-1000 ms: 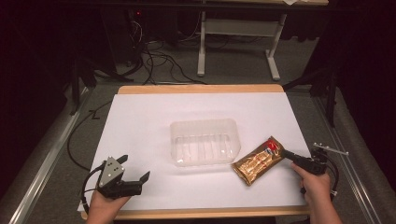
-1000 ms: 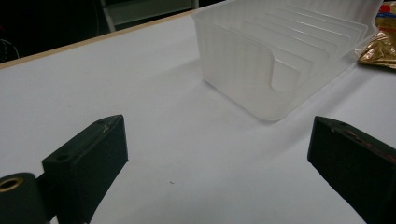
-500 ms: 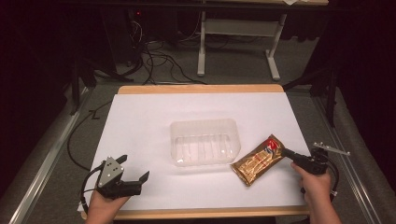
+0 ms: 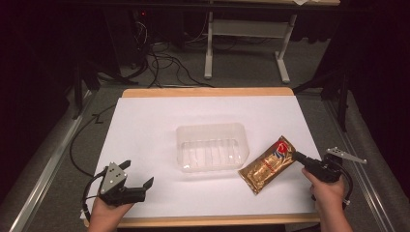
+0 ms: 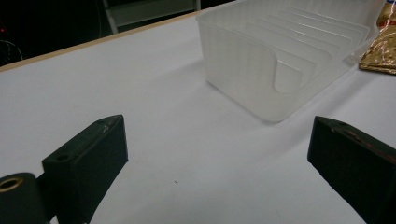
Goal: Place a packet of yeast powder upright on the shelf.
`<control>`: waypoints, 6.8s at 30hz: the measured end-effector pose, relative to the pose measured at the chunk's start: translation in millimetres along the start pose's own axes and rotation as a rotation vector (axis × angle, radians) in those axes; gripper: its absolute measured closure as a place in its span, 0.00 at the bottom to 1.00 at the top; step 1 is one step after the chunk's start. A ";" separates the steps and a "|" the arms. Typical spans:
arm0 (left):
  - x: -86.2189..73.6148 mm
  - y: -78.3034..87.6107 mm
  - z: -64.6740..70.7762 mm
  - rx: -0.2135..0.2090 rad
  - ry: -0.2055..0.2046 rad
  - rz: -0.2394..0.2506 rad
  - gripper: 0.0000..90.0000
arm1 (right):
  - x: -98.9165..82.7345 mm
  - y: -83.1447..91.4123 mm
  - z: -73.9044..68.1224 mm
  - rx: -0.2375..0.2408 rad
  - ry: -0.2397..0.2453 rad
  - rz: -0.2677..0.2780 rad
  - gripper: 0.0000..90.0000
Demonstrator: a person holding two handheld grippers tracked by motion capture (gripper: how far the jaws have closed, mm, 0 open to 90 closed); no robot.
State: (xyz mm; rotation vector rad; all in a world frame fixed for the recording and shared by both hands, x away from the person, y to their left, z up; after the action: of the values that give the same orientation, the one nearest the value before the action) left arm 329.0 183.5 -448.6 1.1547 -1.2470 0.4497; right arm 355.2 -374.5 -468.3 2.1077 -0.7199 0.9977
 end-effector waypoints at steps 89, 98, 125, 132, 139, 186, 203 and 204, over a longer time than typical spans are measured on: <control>5.9 8.8 -7.1 0.021 0.022 0.071 0.06 | 66.6 30.1 -120.7 -0.042 0.393 0.327 1.00; 6.2 9.0 -5.5 0.016 0.020 0.072 0.06 | 78.7 31.5 -134.0 -0.029 0.414 0.350 1.00; 5.8 8.9 -6.5 0.016 0.025 0.070 0.06 | 108.1 26.1 -171.5 0.036 0.435 0.428 1.00; 5.9 9.5 -7.8 0.022 0.030 0.073 0.06 | 108.9 16.8 -181.1 0.062 0.442 0.429 1.00; 6.3 11.0 -8.3 0.025 0.034 0.077 0.06 | 107.9 5.6 -189.5 0.082 0.436 0.425 1.00; 6.9 11.9 -9.4 0.008 0.046 0.091 0.06 | 87.6 -102.5 -226.9 0.147 0.408 0.348 1.00; 7.2 13.2 -12.2 0.009 0.052 0.096 0.06 | 83.9 -120.9 -226.6 0.118 0.408 0.328 1.00; 7.1 12.9 -12.1 0.010 0.052 0.096 0.06 | 84.2 -120.8 -226.4 0.115 0.407 0.329 1.00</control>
State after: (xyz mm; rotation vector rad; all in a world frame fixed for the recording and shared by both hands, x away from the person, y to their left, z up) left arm 327.0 197.1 -435.4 1.0874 -1.2600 0.5550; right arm 389.9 -142.0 -335.2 1.8234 -0.8268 1.6226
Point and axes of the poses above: each handheld gripper's, and its own axes: y roughly backward along the jaws, x roughly out of its top, z roughly to its right, the point moved 5 cm from there along -y, roughly forward along the jaws, and after that the axes turned 9 degrees about x, right-handed, at the moved point
